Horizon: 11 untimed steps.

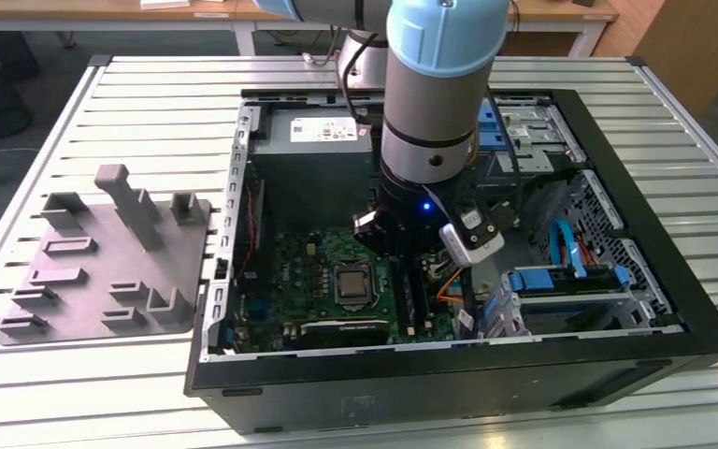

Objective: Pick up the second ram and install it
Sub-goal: 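Insert the second ram into the second slot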

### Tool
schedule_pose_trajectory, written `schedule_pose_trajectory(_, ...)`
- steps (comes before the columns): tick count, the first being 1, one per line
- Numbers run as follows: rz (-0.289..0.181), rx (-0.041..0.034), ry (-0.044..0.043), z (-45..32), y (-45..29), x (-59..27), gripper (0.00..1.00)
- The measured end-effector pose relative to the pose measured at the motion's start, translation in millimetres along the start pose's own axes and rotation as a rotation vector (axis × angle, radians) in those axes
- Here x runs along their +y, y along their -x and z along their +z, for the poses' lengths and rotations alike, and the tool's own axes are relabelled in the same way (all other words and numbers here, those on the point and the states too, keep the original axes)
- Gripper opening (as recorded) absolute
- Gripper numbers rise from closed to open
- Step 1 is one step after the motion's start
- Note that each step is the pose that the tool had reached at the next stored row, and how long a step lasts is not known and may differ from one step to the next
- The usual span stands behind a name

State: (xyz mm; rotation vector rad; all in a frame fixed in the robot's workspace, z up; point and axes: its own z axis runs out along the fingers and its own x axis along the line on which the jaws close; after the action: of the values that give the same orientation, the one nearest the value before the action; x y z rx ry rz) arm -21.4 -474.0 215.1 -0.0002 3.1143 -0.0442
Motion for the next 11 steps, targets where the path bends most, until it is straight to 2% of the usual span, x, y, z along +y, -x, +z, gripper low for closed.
schedule_pose_trajectory(11, 0.0, 0.0, 0.0, 2.4, -0.1, 0.1, 0.14)
